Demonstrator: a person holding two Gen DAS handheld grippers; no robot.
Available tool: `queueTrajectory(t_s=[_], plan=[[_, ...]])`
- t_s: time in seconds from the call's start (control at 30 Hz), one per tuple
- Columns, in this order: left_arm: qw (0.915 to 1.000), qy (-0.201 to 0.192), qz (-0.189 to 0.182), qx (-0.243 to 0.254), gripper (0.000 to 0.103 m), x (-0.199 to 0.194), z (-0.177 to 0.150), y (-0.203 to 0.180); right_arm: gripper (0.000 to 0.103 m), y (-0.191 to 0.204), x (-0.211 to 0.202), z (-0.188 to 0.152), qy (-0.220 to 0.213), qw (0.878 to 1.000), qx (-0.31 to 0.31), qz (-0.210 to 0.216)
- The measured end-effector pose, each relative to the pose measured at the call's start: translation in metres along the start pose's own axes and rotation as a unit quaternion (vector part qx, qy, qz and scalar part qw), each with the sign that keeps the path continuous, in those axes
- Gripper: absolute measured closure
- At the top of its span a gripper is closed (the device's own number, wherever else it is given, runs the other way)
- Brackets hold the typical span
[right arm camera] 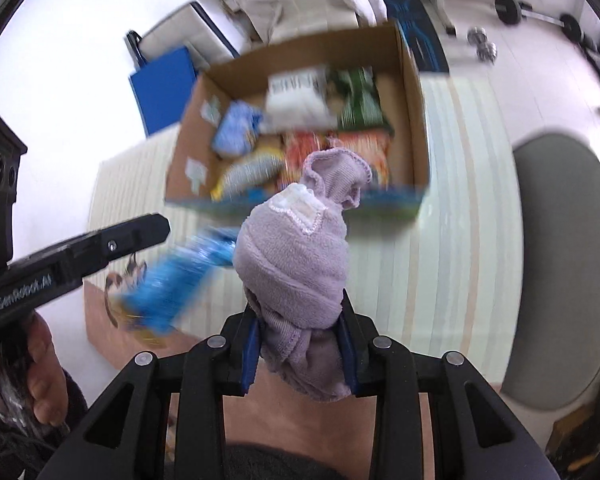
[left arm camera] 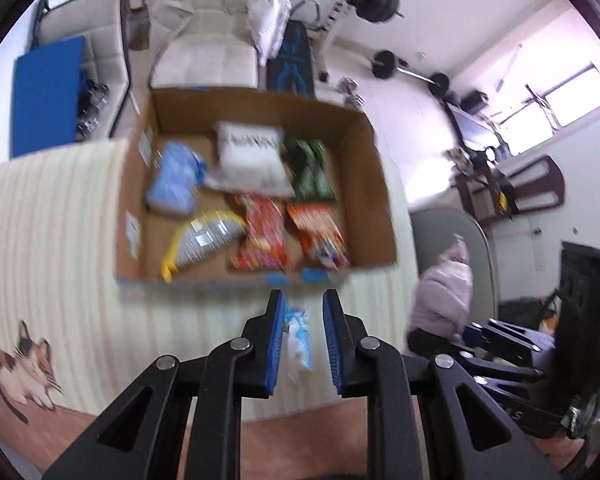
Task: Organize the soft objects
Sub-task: 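Lift the packet and cloth and carry both over the box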
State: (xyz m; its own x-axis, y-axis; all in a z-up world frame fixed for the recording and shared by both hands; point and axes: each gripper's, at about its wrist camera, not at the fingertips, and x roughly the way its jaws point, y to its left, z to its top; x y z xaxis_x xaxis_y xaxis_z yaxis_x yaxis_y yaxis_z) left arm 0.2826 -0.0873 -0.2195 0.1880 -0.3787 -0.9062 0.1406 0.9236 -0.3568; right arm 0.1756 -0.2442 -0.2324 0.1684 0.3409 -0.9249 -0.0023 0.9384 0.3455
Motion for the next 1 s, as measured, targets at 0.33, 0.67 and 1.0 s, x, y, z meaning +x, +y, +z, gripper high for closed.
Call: queueTrajectory(t_s=[0.33, 0.67, 1.0], plan=[[0.9924, 0.12, 0.004, 0.027, 0.045, 0.093, -0.05, 0.024, 0.068, 0.001, 0.019, 0.032, -0.019, 0.999, -0.004, -0.032], [0.9713, 0.233, 0.038, -0.027, 0.045, 0.217, -0.127, 0.04, 0.068, -0.045, 0.081, -0.045, 0.05, 0.995, 0.025, -0.083], [0.9755, 0.194, 0.093, 0.046, 0.089, 0.211, -0.143, 0.018, 0.068, -0.054, 0.081, -0.06, 0.043, 0.994, 0.037, -0.091]])
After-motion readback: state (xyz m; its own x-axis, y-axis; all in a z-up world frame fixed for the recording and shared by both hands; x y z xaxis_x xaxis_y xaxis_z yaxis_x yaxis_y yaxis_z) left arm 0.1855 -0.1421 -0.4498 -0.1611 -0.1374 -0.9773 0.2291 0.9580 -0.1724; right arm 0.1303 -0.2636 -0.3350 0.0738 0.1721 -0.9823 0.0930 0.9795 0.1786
